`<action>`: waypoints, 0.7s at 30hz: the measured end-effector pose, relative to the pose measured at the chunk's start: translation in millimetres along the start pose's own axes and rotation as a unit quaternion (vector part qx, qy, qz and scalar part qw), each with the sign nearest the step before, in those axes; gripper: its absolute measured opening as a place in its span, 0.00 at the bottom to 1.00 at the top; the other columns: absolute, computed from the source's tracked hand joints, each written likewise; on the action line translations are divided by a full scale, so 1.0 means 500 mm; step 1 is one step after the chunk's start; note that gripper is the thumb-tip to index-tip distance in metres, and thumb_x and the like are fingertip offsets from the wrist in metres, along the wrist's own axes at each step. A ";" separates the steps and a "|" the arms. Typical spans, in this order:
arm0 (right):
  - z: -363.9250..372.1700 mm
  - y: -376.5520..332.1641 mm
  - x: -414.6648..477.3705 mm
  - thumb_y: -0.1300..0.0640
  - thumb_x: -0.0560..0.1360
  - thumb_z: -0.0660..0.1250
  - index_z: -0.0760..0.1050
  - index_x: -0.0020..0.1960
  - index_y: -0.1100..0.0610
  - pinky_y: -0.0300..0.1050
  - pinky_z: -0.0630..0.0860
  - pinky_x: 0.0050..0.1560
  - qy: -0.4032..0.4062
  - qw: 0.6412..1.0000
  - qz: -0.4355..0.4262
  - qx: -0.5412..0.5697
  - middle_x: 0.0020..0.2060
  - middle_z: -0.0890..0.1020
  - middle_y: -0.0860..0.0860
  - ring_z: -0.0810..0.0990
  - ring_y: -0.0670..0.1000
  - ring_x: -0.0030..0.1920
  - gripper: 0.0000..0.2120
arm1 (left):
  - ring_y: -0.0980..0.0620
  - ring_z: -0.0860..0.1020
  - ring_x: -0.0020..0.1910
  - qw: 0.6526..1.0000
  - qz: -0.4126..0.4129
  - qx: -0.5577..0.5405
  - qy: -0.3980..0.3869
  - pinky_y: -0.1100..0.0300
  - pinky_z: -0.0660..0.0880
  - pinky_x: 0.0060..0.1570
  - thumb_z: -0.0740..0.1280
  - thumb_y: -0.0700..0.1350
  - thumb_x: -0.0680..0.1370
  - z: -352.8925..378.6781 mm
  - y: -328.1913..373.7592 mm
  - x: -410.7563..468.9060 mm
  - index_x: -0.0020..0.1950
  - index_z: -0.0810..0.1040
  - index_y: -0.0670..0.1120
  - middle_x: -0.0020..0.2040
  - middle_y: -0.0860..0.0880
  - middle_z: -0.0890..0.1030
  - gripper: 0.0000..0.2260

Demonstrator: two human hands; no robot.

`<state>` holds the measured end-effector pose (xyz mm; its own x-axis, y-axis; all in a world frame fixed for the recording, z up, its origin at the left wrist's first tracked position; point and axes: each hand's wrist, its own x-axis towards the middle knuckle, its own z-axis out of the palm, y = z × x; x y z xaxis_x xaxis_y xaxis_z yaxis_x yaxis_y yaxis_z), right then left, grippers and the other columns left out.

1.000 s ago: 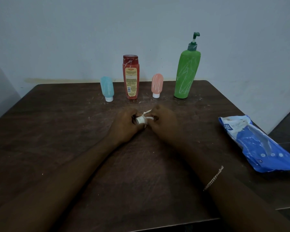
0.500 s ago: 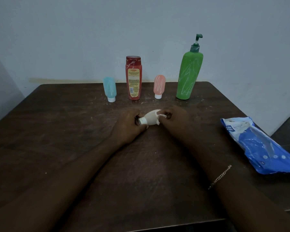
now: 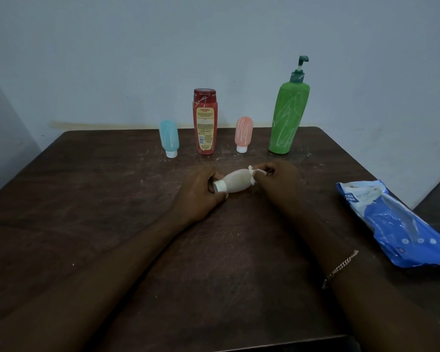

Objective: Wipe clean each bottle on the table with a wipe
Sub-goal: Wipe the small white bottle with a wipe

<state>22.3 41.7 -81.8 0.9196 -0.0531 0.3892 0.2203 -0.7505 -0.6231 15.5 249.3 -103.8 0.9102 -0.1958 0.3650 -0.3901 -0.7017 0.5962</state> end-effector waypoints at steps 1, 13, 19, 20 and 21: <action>-0.002 -0.003 0.004 0.57 0.75 0.68 0.86 0.49 0.55 0.23 0.68 0.38 0.010 1.000 0.009 0.009 0.41 0.86 0.49 0.77 0.39 0.35 0.08 | 0.60 0.73 0.45 1.000 0.003 0.000 0.002 0.65 0.70 0.41 0.78 0.46 0.70 0.000 0.000 -0.001 0.51 0.78 0.48 0.48 0.55 0.77 0.14; -0.011 -0.013 -0.004 0.57 0.76 0.68 0.85 0.51 0.53 0.23 0.66 0.37 0.002 1.000 -0.008 -0.010 0.44 0.86 0.50 0.75 0.37 0.35 0.08 | 0.58 0.74 0.45 1.000 0.005 -0.011 -0.002 0.61 0.73 0.41 0.78 0.47 0.70 0.002 0.002 -0.001 0.51 0.77 0.49 0.48 0.55 0.77 0.14; 0.022 -0.068 -0.011 0.56 0.77 0.66 0.82 0.58 0.56 0.37 0.65 0.48 -0.049 0.995 -0.074 -0.046 0.52 0.82 0.52 0.77 0.48 0.52 0.12 | 0.59 0.73 0.44 1.000 0.013 0.005 0.008 0.65 0.69 0.39 0.78 0.46 0.70 0.003 0.002 0.002 0.50 0.76 0.48 0.46 0.55 0.76 0.14; 0.025 -0.066 -0.017 0.56 0.77 0.67 0.82 0.58 0.55 0.38 0.67 0.50 -0.064 0.993 -0.087 -0.043 0.53 0.82 0.52 0.77 0.48 0.51 0.12 | 0.60 0.73 0.43 1.000 0.014 0.005 0.009 0.66 0.68 0.38 0.78 0.46 0.70 0.003 0.001 0.002 0.50 0.76 0.48 0.46 0.55 0.76 0.14; 0.023 -0.058 -0.022 0.57 0.76 0.68 0.83 0.58 0.55 0.40 0.71 0.51 -0.071 0.992 -0.094 -0.034 0.52 0.82 0.51 0.78 0.48 0.51 0.11 | 0.60 0.73 0.43 1.000 0.015 0.004 0.009 0.67 0.67 0.38 0.78 0.45 0.70 0.004 0.001 0.001 0.50 0.76 0.48 0.46 0.55 0.76 0.14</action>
<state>9.8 71.6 -76.1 0.9023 0.1816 0.3909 0.3739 -0.7809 -0.5003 16.2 247.2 -104.6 0.8954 -0.2038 0.3959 -0.4156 -0.7018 0.5785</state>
